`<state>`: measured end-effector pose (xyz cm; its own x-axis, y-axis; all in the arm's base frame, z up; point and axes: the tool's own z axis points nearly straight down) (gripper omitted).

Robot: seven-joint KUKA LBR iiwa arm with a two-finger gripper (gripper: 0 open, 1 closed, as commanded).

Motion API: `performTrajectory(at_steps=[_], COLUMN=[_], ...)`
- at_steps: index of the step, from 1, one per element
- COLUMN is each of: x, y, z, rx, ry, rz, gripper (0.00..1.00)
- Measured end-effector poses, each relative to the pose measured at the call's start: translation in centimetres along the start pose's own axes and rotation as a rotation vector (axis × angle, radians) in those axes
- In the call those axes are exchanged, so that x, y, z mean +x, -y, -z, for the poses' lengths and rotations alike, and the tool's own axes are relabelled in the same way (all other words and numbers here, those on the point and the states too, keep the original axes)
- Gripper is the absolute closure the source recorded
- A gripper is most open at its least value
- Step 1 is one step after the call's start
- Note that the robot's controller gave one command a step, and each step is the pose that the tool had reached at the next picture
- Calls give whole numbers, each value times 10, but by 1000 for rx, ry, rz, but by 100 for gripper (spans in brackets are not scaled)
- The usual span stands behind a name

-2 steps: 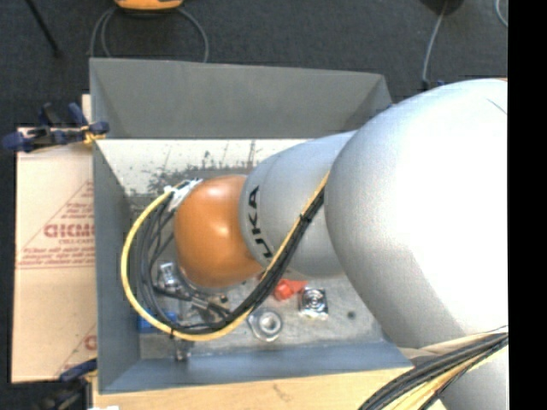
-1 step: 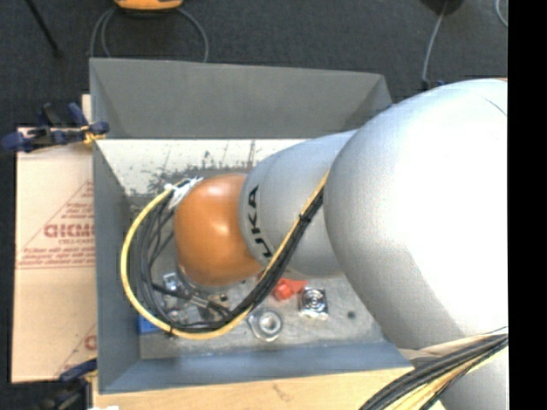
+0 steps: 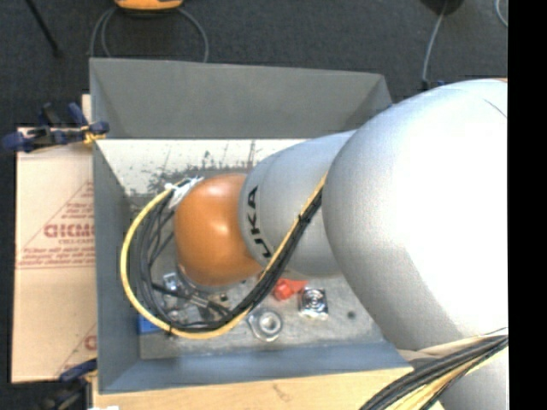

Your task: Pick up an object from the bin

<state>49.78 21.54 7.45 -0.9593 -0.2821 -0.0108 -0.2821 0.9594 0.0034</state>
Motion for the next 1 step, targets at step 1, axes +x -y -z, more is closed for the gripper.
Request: performTrajectory(at_steps=[1], x=[0], y=[0], z=[0], rx=[0], ry=[0], rz=[-2], gripper=[100])
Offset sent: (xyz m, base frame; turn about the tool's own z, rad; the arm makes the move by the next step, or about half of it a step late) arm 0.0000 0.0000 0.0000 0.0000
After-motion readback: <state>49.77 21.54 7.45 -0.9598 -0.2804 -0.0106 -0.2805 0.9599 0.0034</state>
